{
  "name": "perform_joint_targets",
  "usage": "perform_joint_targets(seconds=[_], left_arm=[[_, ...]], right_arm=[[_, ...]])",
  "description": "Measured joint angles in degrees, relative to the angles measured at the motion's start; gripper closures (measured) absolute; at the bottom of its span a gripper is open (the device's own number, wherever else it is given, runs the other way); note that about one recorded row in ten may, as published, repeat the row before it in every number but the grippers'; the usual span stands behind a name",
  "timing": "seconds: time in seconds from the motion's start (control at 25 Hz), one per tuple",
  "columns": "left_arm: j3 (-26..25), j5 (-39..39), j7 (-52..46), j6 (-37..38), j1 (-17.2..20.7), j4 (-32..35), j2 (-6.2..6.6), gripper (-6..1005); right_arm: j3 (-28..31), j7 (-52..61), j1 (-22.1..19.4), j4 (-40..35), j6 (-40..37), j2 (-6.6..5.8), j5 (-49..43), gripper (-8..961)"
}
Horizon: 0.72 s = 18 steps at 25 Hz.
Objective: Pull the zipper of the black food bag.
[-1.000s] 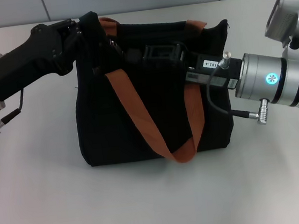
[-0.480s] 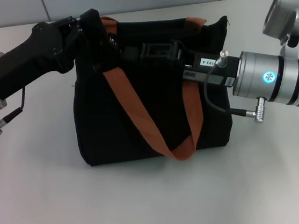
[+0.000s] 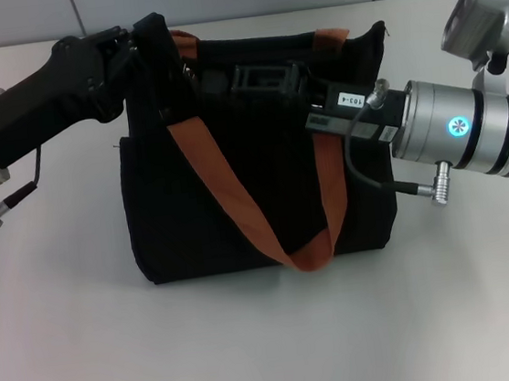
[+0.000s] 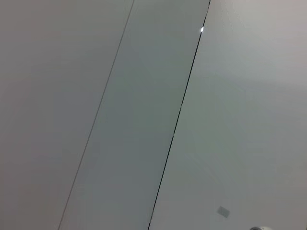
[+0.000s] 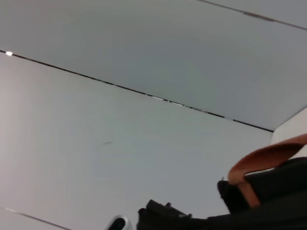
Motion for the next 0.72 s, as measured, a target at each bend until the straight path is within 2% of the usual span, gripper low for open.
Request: perform_joint_targets(seconds=[0.28,0.6,0.72], left_arm=[[0.0,-0.3,0.0,-0.2,0.1,0.0,0.00,978],[0.0,-0.7,-0.1,-0.3,0.2,0.0,0.09,978],[0.1,-0.7,-0.5,-0.3,0.0,0.0,0.09,978]], right_arm=[[0.7,0.0,-0.4,-0.8,-1.4,-0.03,0.1,661],[-2.0,0.2,-2.9,-12.8,-4.9,-0.61,-0.6,668],[-4.0,0.3,-2.2,-13.6,-4.8,-0.62,-0.6,671]])
